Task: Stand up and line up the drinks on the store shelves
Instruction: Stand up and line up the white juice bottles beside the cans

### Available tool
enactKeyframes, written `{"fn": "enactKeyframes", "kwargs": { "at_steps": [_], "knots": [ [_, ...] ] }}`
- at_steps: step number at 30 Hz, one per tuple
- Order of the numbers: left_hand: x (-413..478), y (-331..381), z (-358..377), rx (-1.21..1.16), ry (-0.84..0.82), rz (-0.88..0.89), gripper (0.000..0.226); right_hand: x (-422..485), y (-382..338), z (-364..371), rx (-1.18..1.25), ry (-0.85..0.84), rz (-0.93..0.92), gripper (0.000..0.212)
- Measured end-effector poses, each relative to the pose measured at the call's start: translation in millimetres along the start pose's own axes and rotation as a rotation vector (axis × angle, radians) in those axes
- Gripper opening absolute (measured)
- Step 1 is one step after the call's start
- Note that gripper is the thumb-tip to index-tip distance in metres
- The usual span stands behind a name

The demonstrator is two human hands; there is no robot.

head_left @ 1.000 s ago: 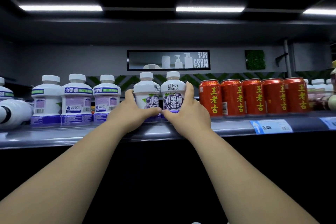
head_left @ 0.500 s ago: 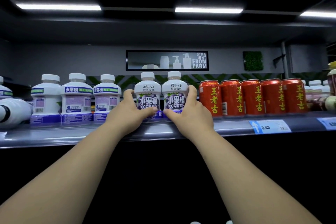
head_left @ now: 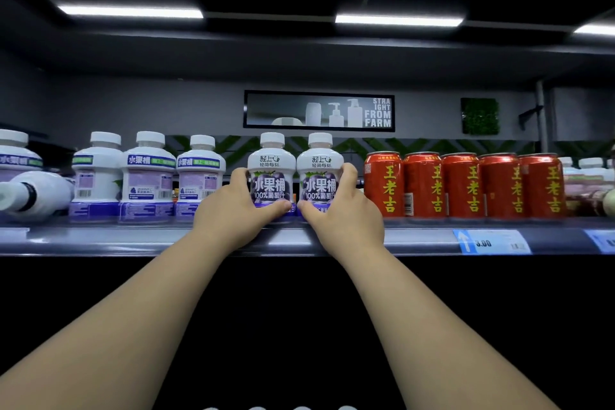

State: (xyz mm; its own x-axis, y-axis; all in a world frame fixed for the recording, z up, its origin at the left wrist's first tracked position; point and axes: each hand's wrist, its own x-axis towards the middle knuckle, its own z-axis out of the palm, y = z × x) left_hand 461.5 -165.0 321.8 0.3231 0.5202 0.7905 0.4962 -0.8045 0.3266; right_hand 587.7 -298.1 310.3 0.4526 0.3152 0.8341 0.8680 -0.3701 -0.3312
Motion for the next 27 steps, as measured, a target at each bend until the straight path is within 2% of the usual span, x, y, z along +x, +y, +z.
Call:
{"fn": "enactKeyframes", "kwargs": {
  "at_steps": [5,8,10,14,19,23,27],
  "knots": [
    [-2.9,4.1,1.4,-0.002,0.021,0.012,0.081,2.2,4.5,1.4,0.093,0.041,-0.033,0.093],
    [-7.5,-1.1,-6.1,-0.087,0.008,0.024,0.102,2.4,6.7,4.2,0.163,0.084,-0.101,0.092],
    [-17.8,-11.0,-14.5,-0.102,0.057,0.038,0.106,1.9,7.6,3.9,0.210,0.118,-0.164,0.088],
    [-37.0,-45.6,-36.4,-0.052,0.154,0.069,0.085,-9.4,-7.2,7.4,0.256,0.178,-0.334,0.073],
    [-32.7,-95.0,-61.8,-0.034,0.215,0.041,0.072,-26.0,-79.3,22.9,0.401,0.090,-0.482,0.064],
    [-18.3,-130.9,-72.5,-0.048,0.253,0.061,0.071,-22.6,-139.3,42.4,0.432,-0.092,-0.369,0.076],
    [-8.8,-154.8,-80.9,-0.144,0.177,0.042,0.077,-4.6,-175.1,63.9,0.337,-0.226,-0.105,0.097]
  ]
}}
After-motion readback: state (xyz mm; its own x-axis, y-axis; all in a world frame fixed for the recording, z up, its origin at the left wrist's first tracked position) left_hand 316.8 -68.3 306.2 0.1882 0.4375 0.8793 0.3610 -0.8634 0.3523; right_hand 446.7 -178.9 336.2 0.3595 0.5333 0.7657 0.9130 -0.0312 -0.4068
